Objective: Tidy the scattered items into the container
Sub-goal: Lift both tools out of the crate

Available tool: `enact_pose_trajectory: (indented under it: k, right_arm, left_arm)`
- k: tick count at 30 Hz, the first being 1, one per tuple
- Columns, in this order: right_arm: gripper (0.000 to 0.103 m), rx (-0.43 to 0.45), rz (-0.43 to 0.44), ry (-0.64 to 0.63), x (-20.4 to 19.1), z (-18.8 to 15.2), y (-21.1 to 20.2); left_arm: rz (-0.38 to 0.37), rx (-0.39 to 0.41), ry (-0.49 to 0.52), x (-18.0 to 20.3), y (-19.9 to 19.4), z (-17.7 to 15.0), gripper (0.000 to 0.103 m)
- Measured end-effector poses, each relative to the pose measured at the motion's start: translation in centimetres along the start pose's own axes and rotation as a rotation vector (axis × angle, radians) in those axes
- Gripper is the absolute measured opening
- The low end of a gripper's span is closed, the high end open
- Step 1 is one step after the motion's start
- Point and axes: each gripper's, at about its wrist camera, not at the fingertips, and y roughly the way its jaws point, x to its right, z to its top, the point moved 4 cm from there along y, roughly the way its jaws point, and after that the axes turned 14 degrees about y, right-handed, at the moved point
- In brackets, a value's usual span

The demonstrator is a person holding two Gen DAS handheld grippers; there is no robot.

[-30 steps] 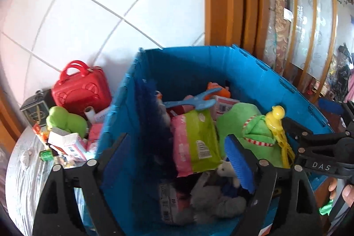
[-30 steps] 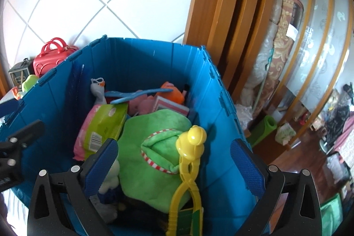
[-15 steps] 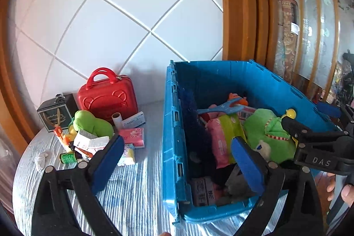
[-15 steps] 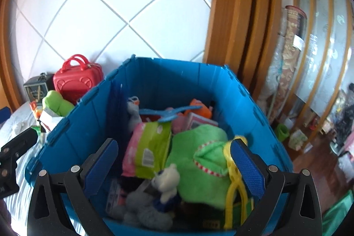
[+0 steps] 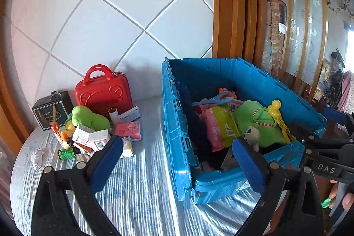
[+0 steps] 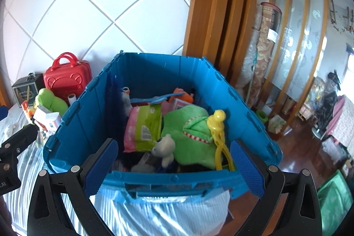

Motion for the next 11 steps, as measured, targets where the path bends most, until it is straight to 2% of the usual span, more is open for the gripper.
enact_pose_trajectory:
  k: [11]
  right_arm:
    - [0.103, 0.01, -0.029, 0.028, 0.8, -0.1, -1.8]
  left_arm:
    - [-0.036, 0.019, 0.002, 0.7, -0.8, 0.4, 0.101]
